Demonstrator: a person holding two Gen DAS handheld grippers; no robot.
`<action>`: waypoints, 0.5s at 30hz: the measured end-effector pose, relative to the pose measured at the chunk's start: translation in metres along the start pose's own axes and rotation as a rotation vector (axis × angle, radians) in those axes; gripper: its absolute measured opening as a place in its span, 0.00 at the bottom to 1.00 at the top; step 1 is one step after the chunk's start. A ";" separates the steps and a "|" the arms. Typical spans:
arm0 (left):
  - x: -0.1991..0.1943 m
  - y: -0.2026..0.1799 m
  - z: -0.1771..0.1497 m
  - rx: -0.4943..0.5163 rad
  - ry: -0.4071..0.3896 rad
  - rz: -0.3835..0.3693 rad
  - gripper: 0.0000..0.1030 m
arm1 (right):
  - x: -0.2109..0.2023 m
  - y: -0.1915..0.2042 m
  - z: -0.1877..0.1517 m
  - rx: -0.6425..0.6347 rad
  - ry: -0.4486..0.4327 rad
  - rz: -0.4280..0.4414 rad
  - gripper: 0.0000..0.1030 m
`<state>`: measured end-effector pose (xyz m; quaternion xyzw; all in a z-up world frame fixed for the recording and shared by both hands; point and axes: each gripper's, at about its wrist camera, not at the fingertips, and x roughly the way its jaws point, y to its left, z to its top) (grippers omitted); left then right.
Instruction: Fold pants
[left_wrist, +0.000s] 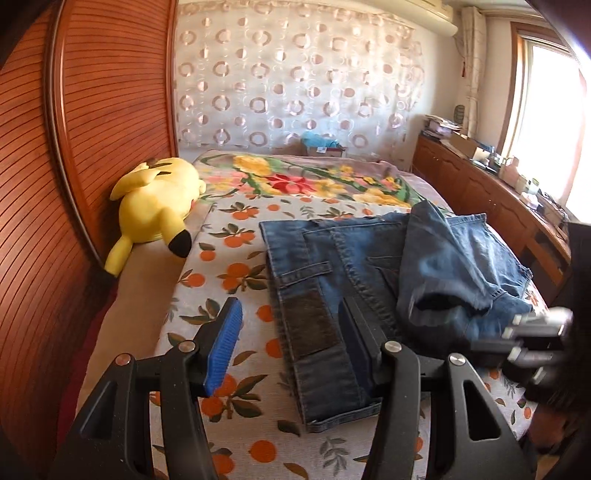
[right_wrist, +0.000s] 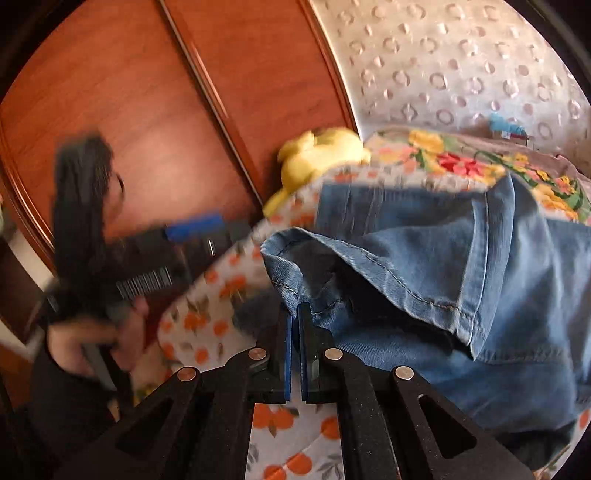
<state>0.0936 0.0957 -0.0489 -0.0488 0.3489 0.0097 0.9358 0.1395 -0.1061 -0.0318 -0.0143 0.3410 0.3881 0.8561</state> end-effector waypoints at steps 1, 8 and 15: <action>0.001 0.000 -0.001 -0.001 0.001 0.000 0.54 | 0.007 -0.002 -0.004 0.002 0.025 -0.003 0.03; 0.006 -0.008 -0.002 0.018 0.001 -0.020 0.54 | -0.005 -0.011 -0.008 -0.021 0.017 -0.037 0.15; -0.009 -0.030 -0.002 0.048 -0.018 -0.050 0.54 | -0.044 0.003 -0.022 -0.046 -0.033 -0.096 0.22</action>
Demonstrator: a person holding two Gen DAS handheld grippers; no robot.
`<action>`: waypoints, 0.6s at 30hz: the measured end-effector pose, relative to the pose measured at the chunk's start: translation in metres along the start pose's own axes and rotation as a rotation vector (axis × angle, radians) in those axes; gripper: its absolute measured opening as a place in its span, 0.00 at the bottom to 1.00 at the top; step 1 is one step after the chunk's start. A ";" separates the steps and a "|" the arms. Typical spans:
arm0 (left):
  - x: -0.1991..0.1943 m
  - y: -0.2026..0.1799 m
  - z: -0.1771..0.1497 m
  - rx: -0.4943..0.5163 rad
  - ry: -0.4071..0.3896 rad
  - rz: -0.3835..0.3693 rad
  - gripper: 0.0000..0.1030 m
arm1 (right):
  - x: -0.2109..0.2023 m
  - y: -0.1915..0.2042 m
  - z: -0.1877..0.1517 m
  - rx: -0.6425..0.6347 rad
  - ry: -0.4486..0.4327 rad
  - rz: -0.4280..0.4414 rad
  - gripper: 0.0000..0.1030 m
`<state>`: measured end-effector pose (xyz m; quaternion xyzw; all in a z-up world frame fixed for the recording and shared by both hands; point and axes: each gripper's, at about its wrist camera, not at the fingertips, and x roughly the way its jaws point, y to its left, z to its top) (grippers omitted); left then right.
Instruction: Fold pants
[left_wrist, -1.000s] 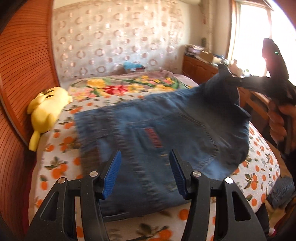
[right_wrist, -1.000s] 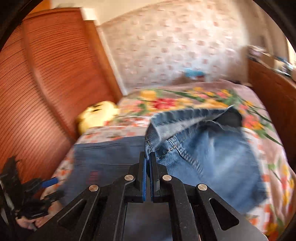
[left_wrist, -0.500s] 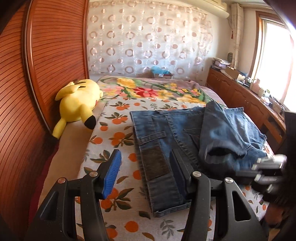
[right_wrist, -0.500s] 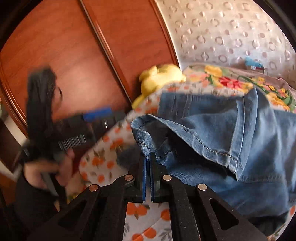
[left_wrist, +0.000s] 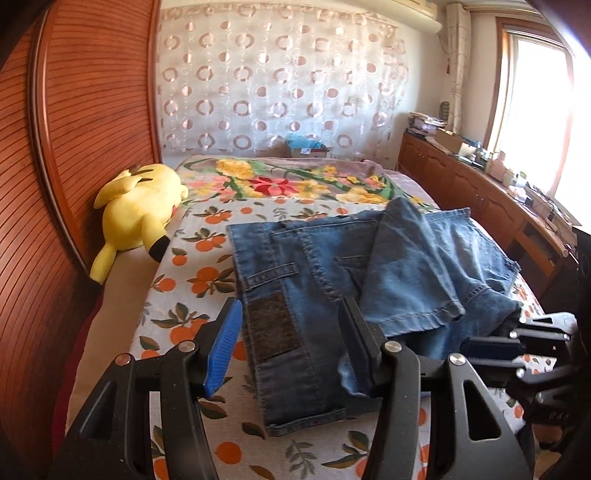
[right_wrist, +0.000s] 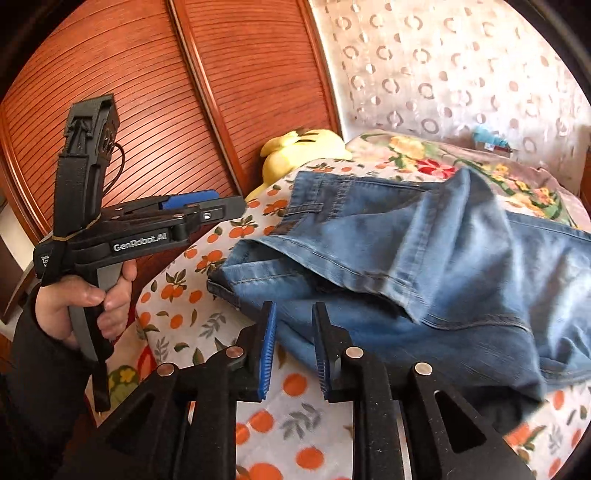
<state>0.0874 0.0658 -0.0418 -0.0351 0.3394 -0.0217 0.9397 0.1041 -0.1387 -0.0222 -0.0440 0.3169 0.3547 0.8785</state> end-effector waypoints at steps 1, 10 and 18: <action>-0.002 -0.004 0.000 0.007 -0.002 -0.010 0.54 | -0.005 -0.001 -0.002 0.004 -0.012 -0.017 0.22; 0.012 -0.066 0.000 0.167 0.035 -0.132 0.54 | -0.020 -0.027 -0.028 0.065 -0.044 -0.213 0.25; 0.040 -0.118 -0.004 0.361 0.142 -0.167 0.54 | -0.024 -0.034 -0.032 0.152 -0.048 -0.289 0.25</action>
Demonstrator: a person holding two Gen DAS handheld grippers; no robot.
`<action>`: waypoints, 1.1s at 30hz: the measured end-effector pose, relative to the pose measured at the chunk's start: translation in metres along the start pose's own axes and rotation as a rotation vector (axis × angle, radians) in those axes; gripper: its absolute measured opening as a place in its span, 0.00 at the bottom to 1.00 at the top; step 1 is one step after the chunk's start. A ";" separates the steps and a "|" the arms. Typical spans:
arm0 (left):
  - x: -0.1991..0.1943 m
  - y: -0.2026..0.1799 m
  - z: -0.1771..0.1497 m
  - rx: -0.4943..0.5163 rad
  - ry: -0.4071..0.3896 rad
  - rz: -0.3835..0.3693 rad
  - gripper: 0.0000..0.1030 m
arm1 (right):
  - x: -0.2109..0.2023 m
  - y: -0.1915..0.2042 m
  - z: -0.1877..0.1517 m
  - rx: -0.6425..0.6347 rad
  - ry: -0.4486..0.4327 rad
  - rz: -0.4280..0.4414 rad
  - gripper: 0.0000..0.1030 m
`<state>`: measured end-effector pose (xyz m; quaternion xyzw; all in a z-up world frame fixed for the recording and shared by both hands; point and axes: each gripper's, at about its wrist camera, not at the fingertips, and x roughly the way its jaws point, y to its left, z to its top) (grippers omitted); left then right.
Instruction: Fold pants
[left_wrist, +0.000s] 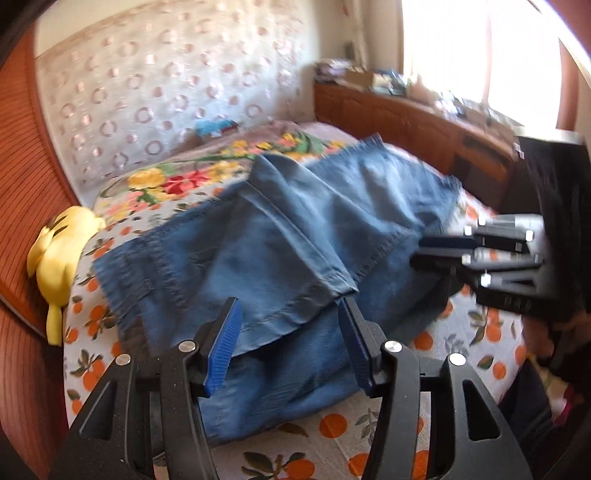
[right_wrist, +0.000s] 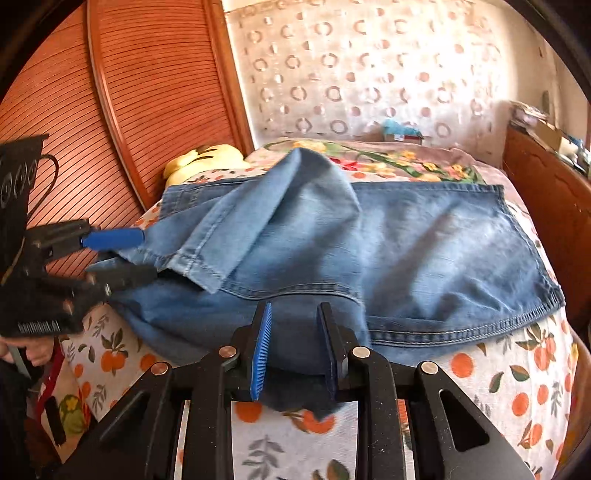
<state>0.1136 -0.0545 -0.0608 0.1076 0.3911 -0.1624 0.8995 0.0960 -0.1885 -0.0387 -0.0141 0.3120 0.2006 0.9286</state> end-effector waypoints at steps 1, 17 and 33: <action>0.003 -0.003 0.000 0.016 0.011 0.006 0.54 | 0.001 0.002 0.000 0.005 0.000 -0.005 0.25; -0.010 0.044 0.031 -0.040 -0.083 0.088 0.06 | 0.001 0.008 -0.008 -0.009 0.004 0.018 0.26; -0.016 0.172 0.007 -0.289 -0.067 0.231 0.06 | 0.009 -0.011 -0.010 -0.014 0.023 0.026 0.26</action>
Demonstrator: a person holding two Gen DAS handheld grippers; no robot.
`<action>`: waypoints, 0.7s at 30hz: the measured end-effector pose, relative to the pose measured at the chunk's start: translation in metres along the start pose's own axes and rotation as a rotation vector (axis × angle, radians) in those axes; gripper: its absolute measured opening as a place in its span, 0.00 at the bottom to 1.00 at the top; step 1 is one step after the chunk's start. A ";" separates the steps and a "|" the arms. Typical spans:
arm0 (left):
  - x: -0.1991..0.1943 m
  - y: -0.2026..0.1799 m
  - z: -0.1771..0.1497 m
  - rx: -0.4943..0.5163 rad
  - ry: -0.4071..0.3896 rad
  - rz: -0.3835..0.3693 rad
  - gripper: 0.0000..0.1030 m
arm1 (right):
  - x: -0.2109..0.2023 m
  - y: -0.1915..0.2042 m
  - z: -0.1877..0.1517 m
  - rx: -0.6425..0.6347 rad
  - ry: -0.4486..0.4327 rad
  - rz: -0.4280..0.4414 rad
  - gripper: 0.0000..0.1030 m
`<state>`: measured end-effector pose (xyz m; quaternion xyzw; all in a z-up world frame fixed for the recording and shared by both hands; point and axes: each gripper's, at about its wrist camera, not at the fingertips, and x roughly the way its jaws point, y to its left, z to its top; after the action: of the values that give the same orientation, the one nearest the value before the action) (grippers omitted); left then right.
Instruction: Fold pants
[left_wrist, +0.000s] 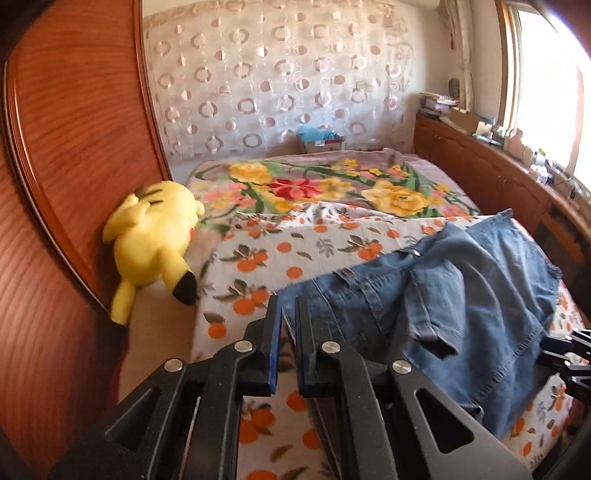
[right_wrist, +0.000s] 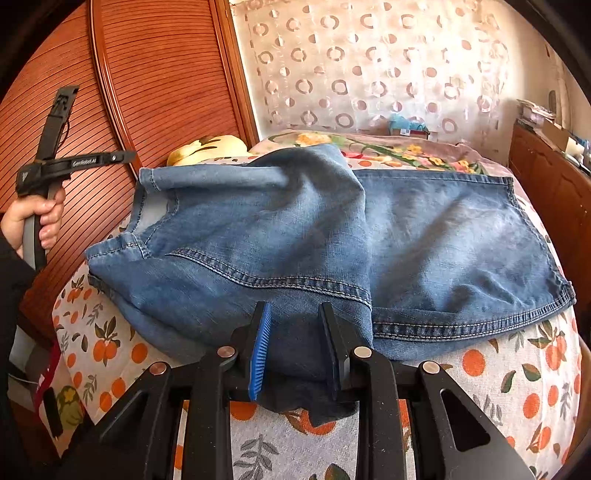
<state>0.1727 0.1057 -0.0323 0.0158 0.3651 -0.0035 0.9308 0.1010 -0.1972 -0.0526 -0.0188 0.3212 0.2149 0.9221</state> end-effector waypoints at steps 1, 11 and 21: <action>-0.001 -0.003 -0.005 0.002 0.008 -0.018 0.08 | 0.000 -0.001 0.000 -0.001 0.002 -0.001 0.26; -0.025 -0.059 -0.048 0.069 0.003 -0.208 0.44 | 0.000 -0.002 -0.001 -0.005 0.005 -0.007 0.27; -0.001 -0.107 -0.069 0.126 0.139 -0.252 0.43 | -0.004 -0.007 -0.003 0.003 0.005 -0.001 0.27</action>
<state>0.1231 0.0015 -0.0854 0.0285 0.4270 -0.1418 0.8926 0.0990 -0.2058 -0.0534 -0.0182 0.3237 0.2138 0.9215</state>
